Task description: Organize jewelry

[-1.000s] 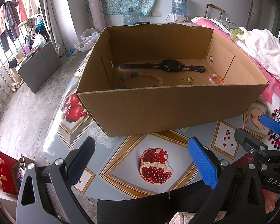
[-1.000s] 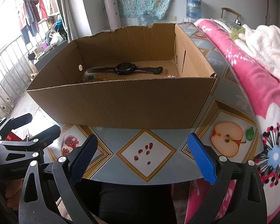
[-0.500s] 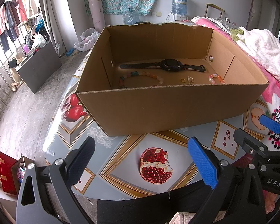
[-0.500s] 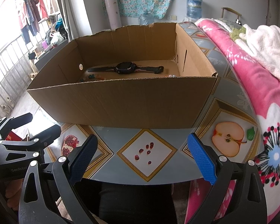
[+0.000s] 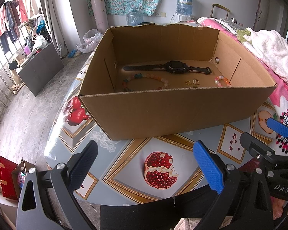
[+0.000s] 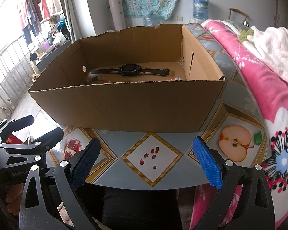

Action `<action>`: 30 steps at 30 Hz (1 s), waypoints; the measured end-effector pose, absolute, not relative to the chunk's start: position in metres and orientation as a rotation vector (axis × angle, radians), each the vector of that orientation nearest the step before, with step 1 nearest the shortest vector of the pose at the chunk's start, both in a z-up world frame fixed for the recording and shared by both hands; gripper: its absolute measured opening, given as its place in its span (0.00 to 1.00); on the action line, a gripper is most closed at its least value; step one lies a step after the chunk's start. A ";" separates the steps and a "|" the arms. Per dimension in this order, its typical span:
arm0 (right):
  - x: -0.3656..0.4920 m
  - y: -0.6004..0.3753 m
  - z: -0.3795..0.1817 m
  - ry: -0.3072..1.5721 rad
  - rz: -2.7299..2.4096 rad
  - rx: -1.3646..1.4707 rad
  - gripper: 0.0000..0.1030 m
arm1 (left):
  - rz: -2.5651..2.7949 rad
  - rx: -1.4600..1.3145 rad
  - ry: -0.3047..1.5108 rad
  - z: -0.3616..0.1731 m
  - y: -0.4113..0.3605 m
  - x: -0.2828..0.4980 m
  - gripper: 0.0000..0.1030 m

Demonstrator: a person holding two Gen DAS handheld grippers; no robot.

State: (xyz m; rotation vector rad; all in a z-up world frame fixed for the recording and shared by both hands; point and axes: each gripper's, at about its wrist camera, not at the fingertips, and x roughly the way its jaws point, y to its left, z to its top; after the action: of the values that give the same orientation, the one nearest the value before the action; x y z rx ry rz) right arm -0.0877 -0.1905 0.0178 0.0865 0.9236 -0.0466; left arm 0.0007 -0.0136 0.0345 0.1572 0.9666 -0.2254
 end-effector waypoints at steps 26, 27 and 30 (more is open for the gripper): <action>-0.087 -0.190 0.017 0.938 -0.031 0.086 0.90 | -0.226 0.159 0.974 0.031 -0.011 -0.004 0.95; -0.087 -0.190 0.016 0.940 -0.030 0.086 0.90 | -0.226 0.159 0.975 0.030 -0.010 -0.006 0.95; -0.087 -0.191 0.016 0.942 -0.028 0.088 0.90 | -0.227 0.159 0.976 0.030 -0.009 -0.005 0.95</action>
State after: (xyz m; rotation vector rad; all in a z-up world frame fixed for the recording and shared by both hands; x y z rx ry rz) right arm -0.0872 -0.1907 0.0155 0.0876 0.9422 -0.0275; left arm -0.0047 -0.0093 0.0300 0.1592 0.9756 -0.2270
